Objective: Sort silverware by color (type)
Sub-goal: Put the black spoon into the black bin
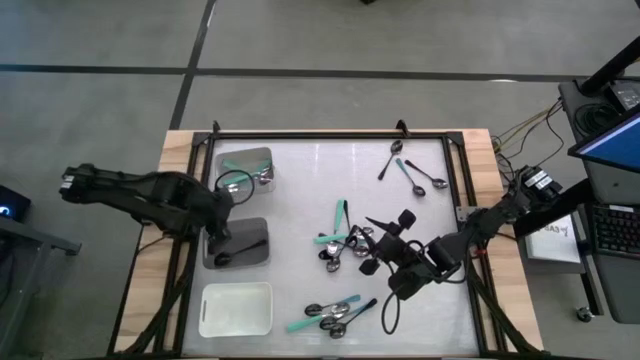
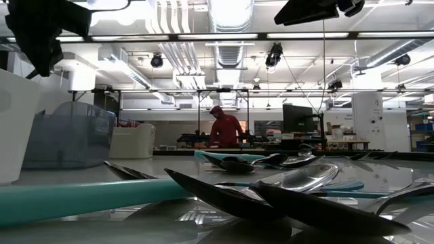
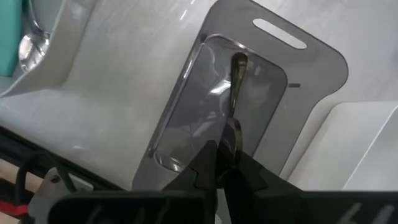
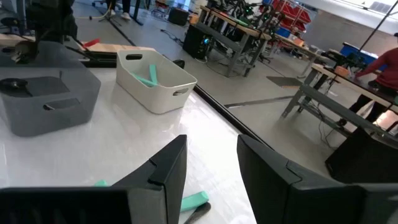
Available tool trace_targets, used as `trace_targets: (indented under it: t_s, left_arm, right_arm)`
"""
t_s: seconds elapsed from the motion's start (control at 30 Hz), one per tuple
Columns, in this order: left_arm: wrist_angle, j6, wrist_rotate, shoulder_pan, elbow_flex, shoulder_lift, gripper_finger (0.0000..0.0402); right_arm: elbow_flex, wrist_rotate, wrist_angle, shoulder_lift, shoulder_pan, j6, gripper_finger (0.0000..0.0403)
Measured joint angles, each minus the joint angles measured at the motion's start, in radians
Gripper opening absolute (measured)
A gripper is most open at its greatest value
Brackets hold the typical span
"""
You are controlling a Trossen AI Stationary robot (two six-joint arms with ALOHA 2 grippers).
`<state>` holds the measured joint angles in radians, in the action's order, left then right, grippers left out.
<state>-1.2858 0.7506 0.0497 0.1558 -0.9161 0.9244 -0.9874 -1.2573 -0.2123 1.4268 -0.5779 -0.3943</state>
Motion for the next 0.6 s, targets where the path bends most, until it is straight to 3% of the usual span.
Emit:
trace_targets:
  t_s: [0.23, 0.6]
  left_arm:
    - [0.010, -0.033, -0.010, 0.000, 0.000, 0.073, 0.0011]
    - [0.081, -0.152, -0.080, 0.000, -0.001, 0.217, 0.0092]
  right_arm:
    - [0.000, 0.010, 0.000, 0.000, 0.000, 0.000, 0.0134]
    - [0.000, 0.035, -0.023, 0.000, 0.000, 0.013, 0.0134]
